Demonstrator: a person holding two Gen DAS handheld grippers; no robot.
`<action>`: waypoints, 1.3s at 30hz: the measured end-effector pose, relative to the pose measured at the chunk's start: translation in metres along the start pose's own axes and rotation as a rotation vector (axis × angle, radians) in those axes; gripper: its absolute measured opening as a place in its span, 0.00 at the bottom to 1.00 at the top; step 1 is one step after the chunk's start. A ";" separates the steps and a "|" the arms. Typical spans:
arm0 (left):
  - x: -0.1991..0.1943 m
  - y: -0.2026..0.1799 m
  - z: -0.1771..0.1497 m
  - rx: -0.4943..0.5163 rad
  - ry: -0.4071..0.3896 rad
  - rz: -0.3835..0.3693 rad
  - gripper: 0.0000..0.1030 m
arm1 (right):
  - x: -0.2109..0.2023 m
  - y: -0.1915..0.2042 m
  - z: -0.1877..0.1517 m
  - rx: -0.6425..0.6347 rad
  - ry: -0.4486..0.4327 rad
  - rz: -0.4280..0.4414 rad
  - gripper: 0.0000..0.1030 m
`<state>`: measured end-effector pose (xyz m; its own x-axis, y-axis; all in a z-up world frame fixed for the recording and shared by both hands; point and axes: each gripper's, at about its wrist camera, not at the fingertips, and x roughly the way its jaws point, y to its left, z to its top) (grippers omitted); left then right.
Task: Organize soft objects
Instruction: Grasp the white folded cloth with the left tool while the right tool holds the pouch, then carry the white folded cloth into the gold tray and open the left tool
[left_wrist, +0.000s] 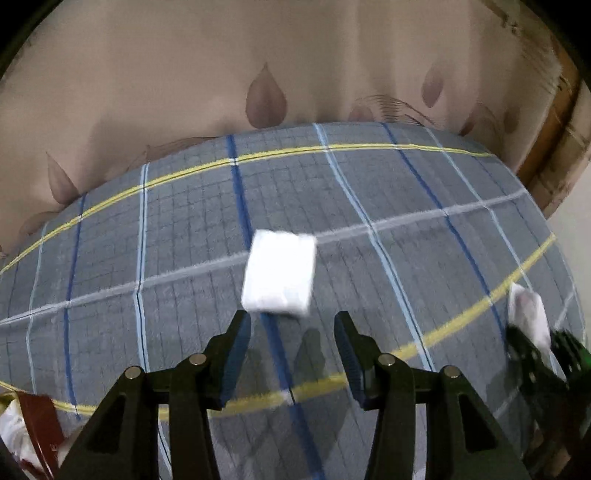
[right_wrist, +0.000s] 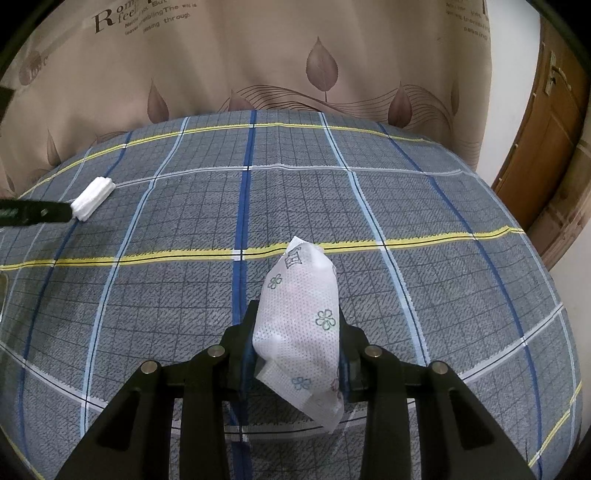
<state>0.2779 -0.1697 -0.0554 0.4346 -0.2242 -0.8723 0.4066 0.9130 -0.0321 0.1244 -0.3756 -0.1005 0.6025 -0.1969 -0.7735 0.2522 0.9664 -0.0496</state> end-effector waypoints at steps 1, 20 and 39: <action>0.003 0.000 0.003 0.005 -0.001 -0.005 0.47 | 0.000 -0.001 0.000 0.001 0.000 0.001 0.31; 0.036 0.030 0.018 -0.165 0.070 -0.077 0.12 | 0.000 0.000 0.000 0.002 0.000 0.004 0.32; -0.098 0.014 -0.088 -0.086 0.064 -0.070 0.12 | 0.000 -0.001 0.000 -0.002 0.001 0.001 0.32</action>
<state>0.1702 -0.1044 -0.0129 0.3542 -0.2686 -0.8958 0.3626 0.9224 -0.1332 0.1242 -0.3762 -0.1008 0.6020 -0.1955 -0.7742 0.2502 0.9669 -0.0496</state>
